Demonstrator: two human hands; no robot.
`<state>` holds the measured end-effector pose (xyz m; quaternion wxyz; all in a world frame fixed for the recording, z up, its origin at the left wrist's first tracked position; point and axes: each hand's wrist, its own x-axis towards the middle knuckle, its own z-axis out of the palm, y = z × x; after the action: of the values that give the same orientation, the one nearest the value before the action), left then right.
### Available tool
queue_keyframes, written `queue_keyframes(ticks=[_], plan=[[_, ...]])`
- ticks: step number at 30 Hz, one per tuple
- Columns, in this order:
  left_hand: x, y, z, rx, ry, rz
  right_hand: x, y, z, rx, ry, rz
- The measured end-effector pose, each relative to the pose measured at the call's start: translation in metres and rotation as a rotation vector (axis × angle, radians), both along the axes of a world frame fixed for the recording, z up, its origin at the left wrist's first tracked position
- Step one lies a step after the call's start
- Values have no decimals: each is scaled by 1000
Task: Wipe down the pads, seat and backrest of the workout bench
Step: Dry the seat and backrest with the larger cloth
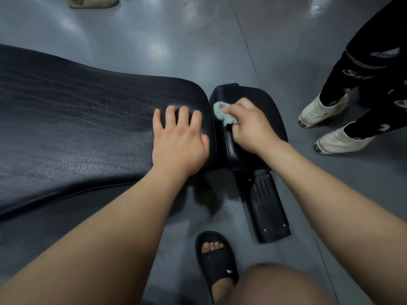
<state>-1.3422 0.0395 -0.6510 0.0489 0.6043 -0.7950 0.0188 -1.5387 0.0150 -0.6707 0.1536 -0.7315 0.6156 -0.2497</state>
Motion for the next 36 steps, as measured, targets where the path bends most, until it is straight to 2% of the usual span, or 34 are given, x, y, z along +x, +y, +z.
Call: queue_keyframes(ticks=[3, 7, 10, 13, 15, 20, 22, 26, 29, 33, 36], plan=[[-1, 0, 0, 9, -7, -6, 2, 55, -3, -50, -13, 52], [-1, 1, 0, 5, -11, -11, -9, 108, -14, -87, 75, 16], [-1, 2, 1, 1, -4, -13, -51, 118, -29, -114, 62, -242], [-1, 2, 1, -15, -8, -14, -84, 112, -36, -54, 60, -526], [-1, 3, 1, -18, -3, -11, -73, 107, -34, -62, 31, -586], [-1, 4, 2, -22, -6, -4, -4, 109, -21, -143, -72, -193], [-1, 5, 2, -12, -4, -4, -14, 99, -20, -121, -65, -195], [-1, 5, 3, -13, -11, -2, -55, 56, -20, -2, 15, -397], [0, 3, 3, -16, -13, 4, -48, 37, -18, 76, 96, -489], [-1, 4, 3, -19, -21, 5, -4, 68, -15, -58, -37, -212], [0, 4, 2, -7, -19, 4, -3, 63, -7, -13, -41, -128]])
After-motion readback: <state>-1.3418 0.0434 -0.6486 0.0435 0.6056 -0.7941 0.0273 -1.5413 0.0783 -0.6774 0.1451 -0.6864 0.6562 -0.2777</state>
